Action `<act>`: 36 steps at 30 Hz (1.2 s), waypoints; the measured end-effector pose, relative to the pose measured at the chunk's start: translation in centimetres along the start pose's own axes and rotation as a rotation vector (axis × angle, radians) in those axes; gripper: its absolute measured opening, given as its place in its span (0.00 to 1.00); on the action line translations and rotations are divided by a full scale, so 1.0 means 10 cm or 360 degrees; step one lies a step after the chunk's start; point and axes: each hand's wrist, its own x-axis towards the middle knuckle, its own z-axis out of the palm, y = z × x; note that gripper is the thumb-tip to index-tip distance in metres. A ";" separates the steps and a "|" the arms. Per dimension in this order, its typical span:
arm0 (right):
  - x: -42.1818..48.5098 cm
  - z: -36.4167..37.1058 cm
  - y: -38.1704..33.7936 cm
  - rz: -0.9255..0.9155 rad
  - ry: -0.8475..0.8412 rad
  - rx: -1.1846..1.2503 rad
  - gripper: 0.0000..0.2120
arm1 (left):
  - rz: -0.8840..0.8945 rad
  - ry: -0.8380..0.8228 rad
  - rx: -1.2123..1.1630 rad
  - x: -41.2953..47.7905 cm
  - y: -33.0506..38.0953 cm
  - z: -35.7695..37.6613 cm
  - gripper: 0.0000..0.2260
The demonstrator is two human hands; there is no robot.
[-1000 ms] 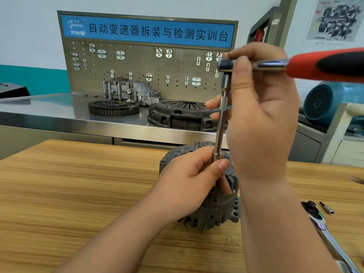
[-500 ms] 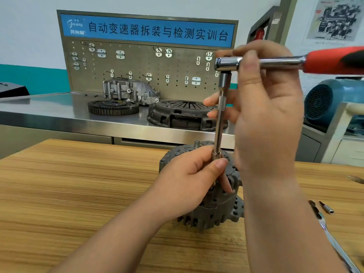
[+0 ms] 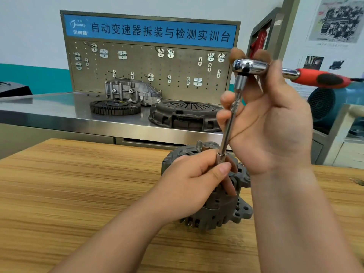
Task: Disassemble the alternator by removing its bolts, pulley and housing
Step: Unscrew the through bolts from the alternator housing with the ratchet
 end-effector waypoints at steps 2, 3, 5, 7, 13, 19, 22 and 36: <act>0.00 0.00 0.01 0.0010 -0.0039 0.0015 0.12 | 0.0005 -0.0004 0.0001 0.01 0.01 0.00 0.12; 0.00 0.01 0.02 -0.0032 -0.0028 -0.0049 0.11 | 0.0004 -0.0003 0.0003 0.01 0.01 0.00 0.11; -0.02 0.04 0.06 -0.0222 0.0037 -0.0335 0.09 | -0.0004 0.0006 0.0001 0.01 -0.01 0.01 0.12; -0.03 0.07 0.09 -0.0589 0.0091 -0.0835 0.06 | -0.0030 0.0034 -0.0028 0.02 -0.02 0.02 0.13; -0.04 0.09 0.14 -0.1028 0.0058 -0.1462 0.06 | -0.0075 0.0034 -0.0099 0.02 -0.04 0.03 0.16; -0.03 0.08 0.06 -0.0310 0.0248 -0.0468 0.06 | 0.0028 0.0004 -0.0110 0.00 0.00 -0.02 0.11; -0.02 0.06 0.04 -0.0185 0.0189 -0.0228 0.08 | 0.0047 -0.0005 -0.0079 0.01 0.01 -0.02 0.14; -0.05 0.08 0.12 -0.0802 0.0173 -0.1046 0.05 | -0.0035 0.0101 -0.0037 0.00 0.06 0.01 0.19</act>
